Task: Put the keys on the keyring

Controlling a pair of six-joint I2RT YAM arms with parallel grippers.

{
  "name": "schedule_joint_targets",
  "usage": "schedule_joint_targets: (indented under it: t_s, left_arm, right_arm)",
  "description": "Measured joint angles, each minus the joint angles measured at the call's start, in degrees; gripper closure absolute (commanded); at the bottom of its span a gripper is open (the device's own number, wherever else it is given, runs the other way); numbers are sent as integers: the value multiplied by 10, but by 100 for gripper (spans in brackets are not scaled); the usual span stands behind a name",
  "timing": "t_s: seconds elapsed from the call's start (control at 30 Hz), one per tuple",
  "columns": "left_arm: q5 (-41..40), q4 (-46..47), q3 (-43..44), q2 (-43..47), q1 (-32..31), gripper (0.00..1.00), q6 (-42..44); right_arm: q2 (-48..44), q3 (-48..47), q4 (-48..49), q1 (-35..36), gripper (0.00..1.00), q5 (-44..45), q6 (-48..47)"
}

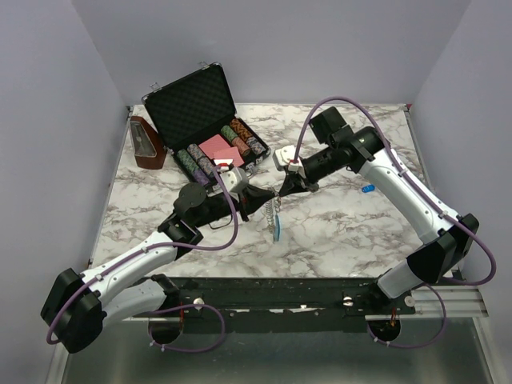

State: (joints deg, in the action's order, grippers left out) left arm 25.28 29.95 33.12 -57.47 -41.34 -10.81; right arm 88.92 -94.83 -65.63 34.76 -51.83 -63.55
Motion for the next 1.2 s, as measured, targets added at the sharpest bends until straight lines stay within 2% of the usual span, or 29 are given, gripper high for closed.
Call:
schedule_joint_targets:
  t_s: [0.23, 0.47, 0.6, 0.87, 1.2]
  left_arm:
    - [0, -2, 0, 0, 4, 100, -10]
    - [0, -1, 0, 0, 9, 100, -15]
    - [0, 4, 0, 0, 13, 100, -21]
    - [0, 23, -6, 0, 16, 100, -28]
    - [1, 44, -8, 0, 21, 100, -28]
  right_arm:
    - [0, 8, 6, 4, 99, 13, -3]
    - [0, 20, 33, 4, 99, 17, 33]
    - [0, 21, 46, 4, 91, 18, 53]
    - [-3, 27, 48, 4, 86, 17, 66]
    - [-10, 28, 47, -21, 64, -10, 94]
